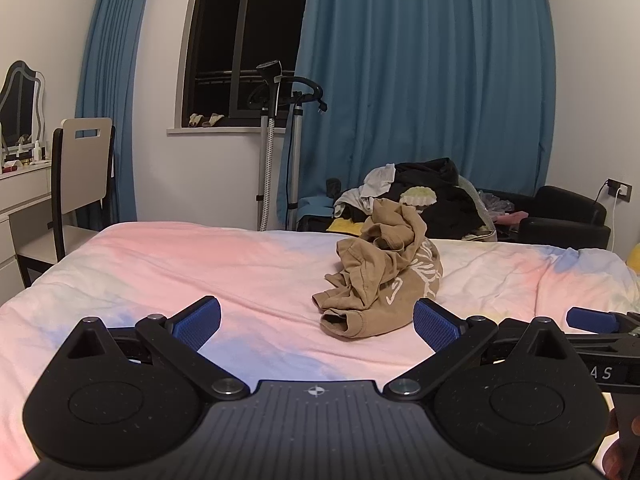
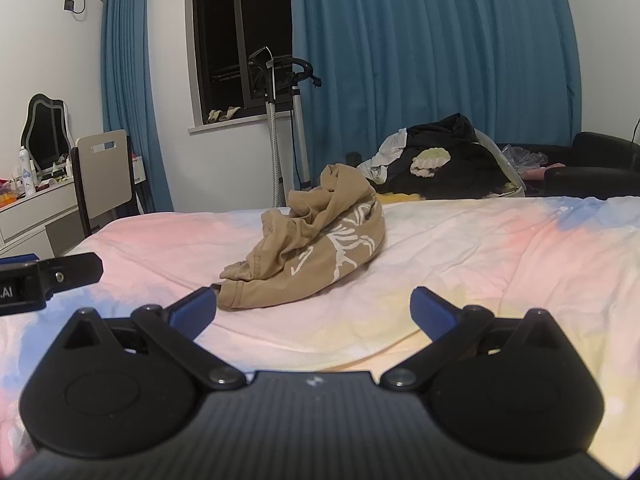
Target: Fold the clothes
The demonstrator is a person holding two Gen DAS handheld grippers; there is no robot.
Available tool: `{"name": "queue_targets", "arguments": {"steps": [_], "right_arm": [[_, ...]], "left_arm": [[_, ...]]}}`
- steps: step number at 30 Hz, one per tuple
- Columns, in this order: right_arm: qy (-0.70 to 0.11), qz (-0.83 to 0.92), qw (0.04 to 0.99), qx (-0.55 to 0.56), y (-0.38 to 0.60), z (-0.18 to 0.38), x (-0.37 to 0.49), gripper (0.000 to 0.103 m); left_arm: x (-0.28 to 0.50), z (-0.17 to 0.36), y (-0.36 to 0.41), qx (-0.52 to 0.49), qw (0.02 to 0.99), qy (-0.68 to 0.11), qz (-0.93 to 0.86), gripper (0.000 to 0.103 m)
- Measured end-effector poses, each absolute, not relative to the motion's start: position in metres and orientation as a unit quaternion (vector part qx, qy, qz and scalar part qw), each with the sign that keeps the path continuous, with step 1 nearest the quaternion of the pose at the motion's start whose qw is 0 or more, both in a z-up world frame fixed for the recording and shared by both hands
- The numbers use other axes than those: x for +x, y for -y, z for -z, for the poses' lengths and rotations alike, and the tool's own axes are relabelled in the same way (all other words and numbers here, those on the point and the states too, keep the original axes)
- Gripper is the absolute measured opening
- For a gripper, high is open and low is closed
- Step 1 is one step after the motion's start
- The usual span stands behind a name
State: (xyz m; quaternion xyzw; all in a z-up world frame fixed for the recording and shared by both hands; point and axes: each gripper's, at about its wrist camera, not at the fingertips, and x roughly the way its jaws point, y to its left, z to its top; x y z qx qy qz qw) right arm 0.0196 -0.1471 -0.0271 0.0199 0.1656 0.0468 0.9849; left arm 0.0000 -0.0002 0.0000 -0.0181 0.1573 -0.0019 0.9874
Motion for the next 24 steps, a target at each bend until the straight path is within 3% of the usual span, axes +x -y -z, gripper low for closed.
{"name": "queue_targets", "arguments": {"steps": [24], "right_arm": [[-0.169, -0.044, 0.984, 0.015, 0.145, 0.037, 0.017, 0.103]], "left_arm": [[-0.001, -0.002, 0.004, -0.007, 0.987, -0.158, 0.004, 0.103]]}}
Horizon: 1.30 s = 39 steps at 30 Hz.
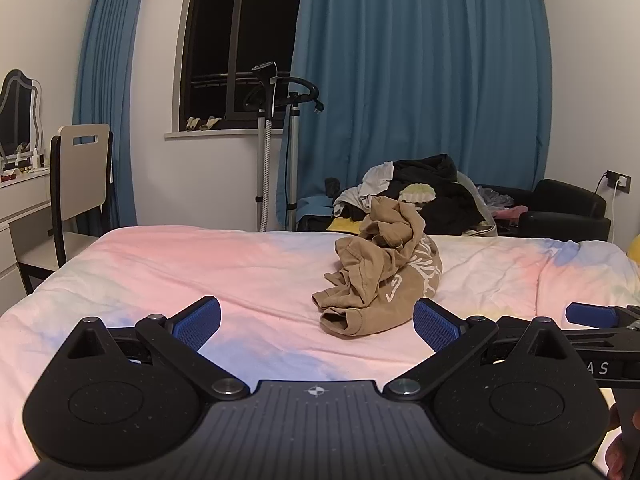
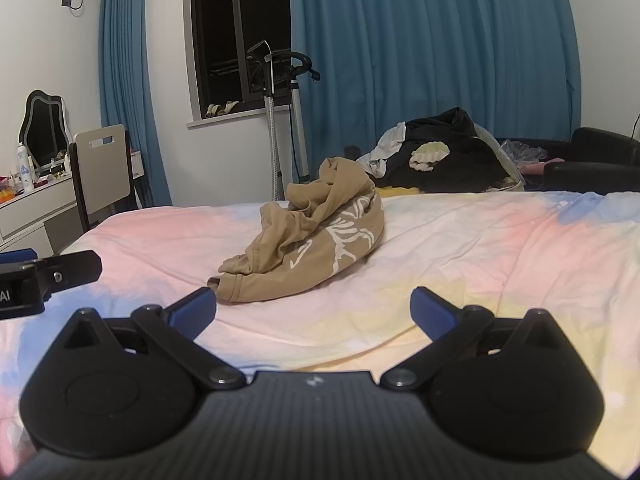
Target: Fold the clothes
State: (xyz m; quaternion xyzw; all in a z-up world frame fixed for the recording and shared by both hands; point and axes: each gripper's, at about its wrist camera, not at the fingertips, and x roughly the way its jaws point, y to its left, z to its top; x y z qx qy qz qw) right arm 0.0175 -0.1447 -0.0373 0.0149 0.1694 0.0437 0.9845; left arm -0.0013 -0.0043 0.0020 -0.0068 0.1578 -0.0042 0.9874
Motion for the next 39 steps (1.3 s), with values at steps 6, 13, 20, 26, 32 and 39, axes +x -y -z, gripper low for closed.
{"name": "queue_targets", "arguments": {"steps": [6, 13, 20, 26, 32, 39], "right_arm": [[-0.17, -0.044, 0.984, 0.012, 0.144, 0.035, 0.016, 0.103], [-0.17, -0.042, 0.984, 0.016, 0.145, 0.034, 0.016, 0.103], [-0.17, -0.04, 0.984, 0.019, 0.146, 0.032, 0.015, 0.103], [-0.171, -0.04, 0.984, 0.02, 0.147, 0.031, 0.016, 0.103], [-0.17, -0.04, 0.984, 0.022, 0.148, 0.029, 0.016, 0.103], [-0.169, -0.04, 0.985, 0.027, 0.151, 0.027, 0.017, 0.103]], "left_arm": [[0.0, -0.001, 0.006, -0.005, 0.987, -0.159, 0.004, 0.103], [-0.001, -0.001, 0.004, -0.007, 0.988, -0.157, 0.0, 0.103], [0.0, -0.002, 0.004, -0.009, 0.988, -0.157, 0.003, 0.103], [0.0, -0.001, 0.003, -0.014, 0.987, -0.158, 0.007, 0.103], [0.001, -0.001, 0.002, -0.019, 0.987, -0.159, 0.013, 0.103], [0.003, 0.002, 0.003, -0.014, 0.986, -0.164, 0.03, 0.103]]}}
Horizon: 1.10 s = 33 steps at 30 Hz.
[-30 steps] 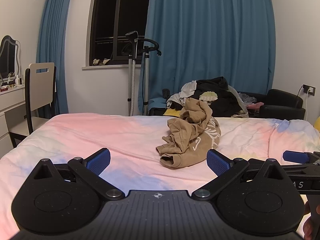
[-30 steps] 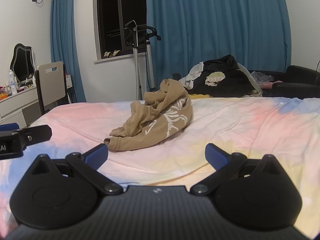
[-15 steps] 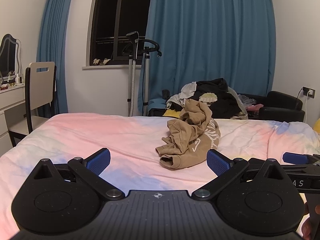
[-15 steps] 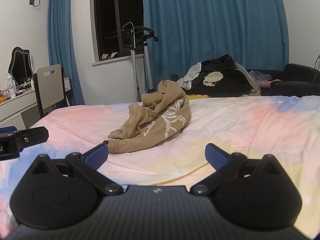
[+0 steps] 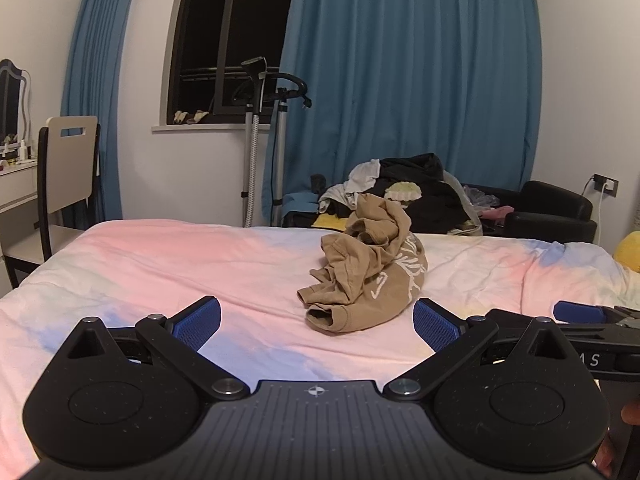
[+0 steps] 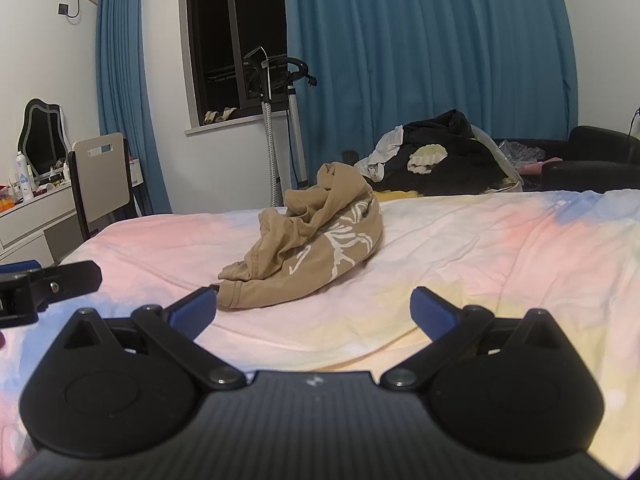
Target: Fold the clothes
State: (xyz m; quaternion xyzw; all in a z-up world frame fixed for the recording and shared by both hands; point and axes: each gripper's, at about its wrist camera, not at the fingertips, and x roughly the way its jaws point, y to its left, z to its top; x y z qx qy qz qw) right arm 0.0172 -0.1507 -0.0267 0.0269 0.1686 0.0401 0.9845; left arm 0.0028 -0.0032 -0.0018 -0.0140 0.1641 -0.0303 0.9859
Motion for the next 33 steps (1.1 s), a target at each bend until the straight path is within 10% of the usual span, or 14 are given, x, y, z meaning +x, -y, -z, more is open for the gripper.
{"name": "queue_targets", "arguments": {"steps": [28, 33], "right_arm": [[-0.194, 0.016, 0.976, 0.101, 0.207, 0.039, 0.06, 0.103], [-0.188, -0.026, 0.978, 0.086, 0.21, 0.041, 0.072, 0.103]], "left_arm": [[0.235, 0.054, 0.04, 0.002, 0.946, -0.314, 0.077, 0.074], [0.242, 0.044, 0.046, -0.008, 0.942, -0.325, 0.088, 0.017]]}}
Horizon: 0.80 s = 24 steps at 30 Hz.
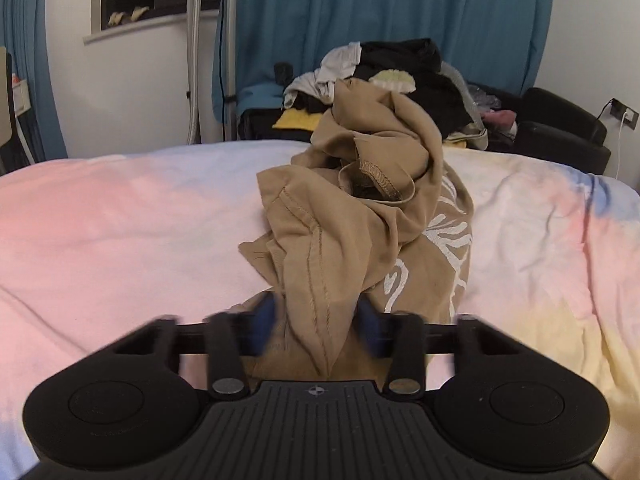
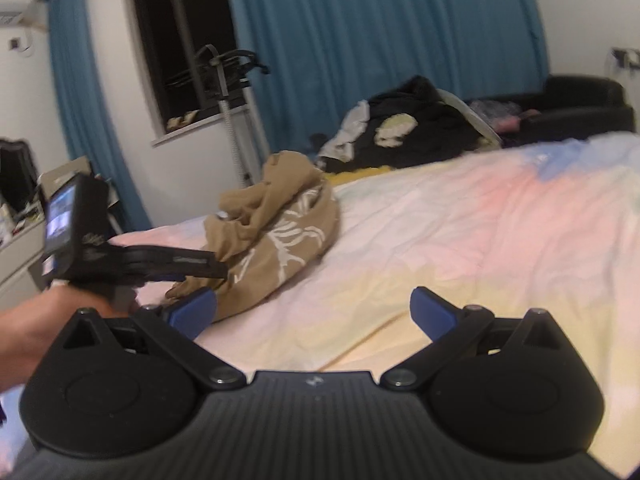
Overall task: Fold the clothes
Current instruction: 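Grasp the tan T-shirt with the left gripper and lift it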
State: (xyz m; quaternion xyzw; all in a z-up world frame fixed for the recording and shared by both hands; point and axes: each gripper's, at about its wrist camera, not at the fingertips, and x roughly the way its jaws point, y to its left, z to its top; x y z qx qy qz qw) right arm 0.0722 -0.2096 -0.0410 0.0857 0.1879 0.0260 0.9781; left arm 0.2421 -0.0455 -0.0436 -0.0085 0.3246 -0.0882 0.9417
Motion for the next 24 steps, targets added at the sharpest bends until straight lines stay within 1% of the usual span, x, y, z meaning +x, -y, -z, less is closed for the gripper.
{"name": "queue_targets", "arguments": {"steps": [2, 3, 9, 15, 20, 21, 22, 24], "right_arm": [[-0.182, -0.033, 0.98, 0.079, 0.211, 0.041, 0.077, 0.103], [-0.182, -0.034, 0.98, 0.078, 0.213, 0.041, 0.079, 0.103], [-0.177, -0.046, 0.98, 0.082, 0.214, 0.036, 0.071, 0.103], [-0.151, -0.076, 0.983, 0.074, 0.206, 0.024, 0.051, 0.103], [-0.141, -0.134, 0.977, 0.091, 0.193, 0.014, 0.03, 0.103], [-0.143, -0.147, 0.974, 0.096, 0.189, 0.013, 0.026, 0.103], [-0.149, -0.156, 0.972, 0.097, 0.184, 0.013, 0.023, 0.103], [-0.161, -0.17, 0.967, 0.098, 0.173, 0.014, 0.017, 0.103]], "left_arm": [[0.236, 0.03, 0.046, -0.016, 0.942, -0.321, 0.097, 0.011], [0.233, 0.024, 0.047, -0.02, 0.942, -0.319, 0.101, 0.01], [0.21, -0.019, 0.05, -0.043, 0.943, -0.303, 0.131, 0.007], [0.154, -0.087, 0.066, -0.078, 0.943, -0.266, 0.186, 0.007], [0.105, -0.125, 0.077, -0.114, 0.94, -0.234, 0.219, 0.007], [0.097, -0.129, 0.078, -0.12, 0.94, -0.226, 0.224, 0.006], [0.087, -0.134, 0.078, -0.126, 0.94, -0.213, 0.234, 0.002], [0.067, -0.142, 0.078, -0.136, 0.939, -0.185, 0.255, 0.0]]}}
